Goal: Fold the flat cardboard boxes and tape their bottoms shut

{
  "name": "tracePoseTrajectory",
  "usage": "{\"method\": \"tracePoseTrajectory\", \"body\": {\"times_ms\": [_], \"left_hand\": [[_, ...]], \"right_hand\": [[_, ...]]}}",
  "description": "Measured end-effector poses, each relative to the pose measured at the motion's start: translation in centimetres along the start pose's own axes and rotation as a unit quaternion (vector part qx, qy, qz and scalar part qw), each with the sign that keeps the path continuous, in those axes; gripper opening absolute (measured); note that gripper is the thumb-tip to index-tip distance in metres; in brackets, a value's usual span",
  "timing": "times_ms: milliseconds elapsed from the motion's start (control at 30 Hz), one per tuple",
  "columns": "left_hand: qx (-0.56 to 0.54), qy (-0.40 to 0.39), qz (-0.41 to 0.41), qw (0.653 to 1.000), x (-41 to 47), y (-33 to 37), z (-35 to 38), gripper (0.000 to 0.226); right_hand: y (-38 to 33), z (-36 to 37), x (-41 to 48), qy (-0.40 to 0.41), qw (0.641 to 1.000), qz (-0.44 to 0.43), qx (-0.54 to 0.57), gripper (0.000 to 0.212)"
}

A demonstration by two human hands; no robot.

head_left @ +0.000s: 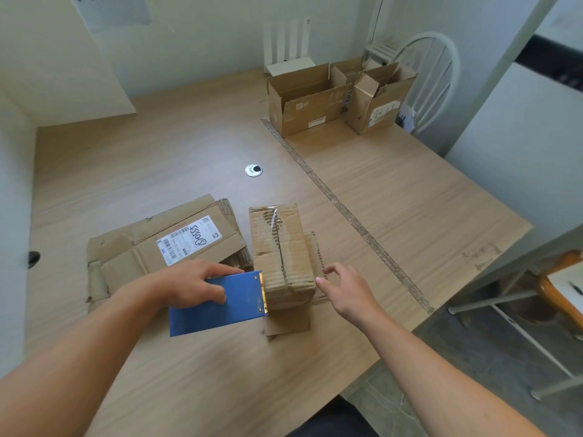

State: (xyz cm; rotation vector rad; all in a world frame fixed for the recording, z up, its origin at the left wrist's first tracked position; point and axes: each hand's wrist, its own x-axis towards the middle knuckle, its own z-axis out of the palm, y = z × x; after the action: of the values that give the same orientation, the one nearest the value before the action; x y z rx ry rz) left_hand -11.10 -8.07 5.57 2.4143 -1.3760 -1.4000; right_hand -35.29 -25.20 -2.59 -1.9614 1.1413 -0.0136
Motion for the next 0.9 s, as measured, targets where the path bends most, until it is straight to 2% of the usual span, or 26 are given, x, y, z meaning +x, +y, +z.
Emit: {"method": "tracePoseTrajectory", "body": {"times_ms": [67,200,333,467,600,667,733,833,900], "left_hand": [[0.003,0.001,0.000,1.000,0.1,-0.2,0.0,0.051],[0.002,-0.001,-0.001,1.000,0.3,-0.2,-0.2,0.053],[0.002,-0.012,-0.002,1.000,0.3,0.0,-0.5,0.053],[0.002,-0.006,0.001,1.000,0.4,0.3,-0.7,0.051],[0.006,-0.002,0.003,1.000,0.5,0.2,-0.6,0.049],[0.005,0.001,0.003,1.000,0.6,0.1,-0.6,0.050],[0.012,0.008,0.000,1.000,0.6,-0.1,-0.5,0.053],[0.021,0.016,-0.008,1.000,0.9,-0.3,-0.5,0.057],[0.019,0.008,-0.009,1.000,0.9,-0.2,-0.6,0.058]], "right_hand": [[0.4,-0.1,-0.1,0.003,1.000,-0.026,-0.007,0.016],[0.8,-0.1,-0.3,-0.077,0.995,-0.059,0.009,0.020],[0.4,0.5,0.6,-0.044,0.993,-0.098,-0.043,0.031],[0.4,0.2,1.3,-0.045,0.996,-0.074,-0.005,0.033],[-0.1,-0.3,1.5,-0.050,0.986,-0.076,-0.141,0.028],[-0.6,-0.8,1.3,-0.030,0.978,-0.095,-0.183,0.034],[-1.0,-1.0,1.4,-0.025,0.977,-0.105,-0.181,0.043],[-1.0,-0.6,1.8,-0.041,0.978,-0.109,-0.170,0.030],[-0.4,-0.4,2.4,-0.055,0.977,-0.134,-0.158,0.037]]}}
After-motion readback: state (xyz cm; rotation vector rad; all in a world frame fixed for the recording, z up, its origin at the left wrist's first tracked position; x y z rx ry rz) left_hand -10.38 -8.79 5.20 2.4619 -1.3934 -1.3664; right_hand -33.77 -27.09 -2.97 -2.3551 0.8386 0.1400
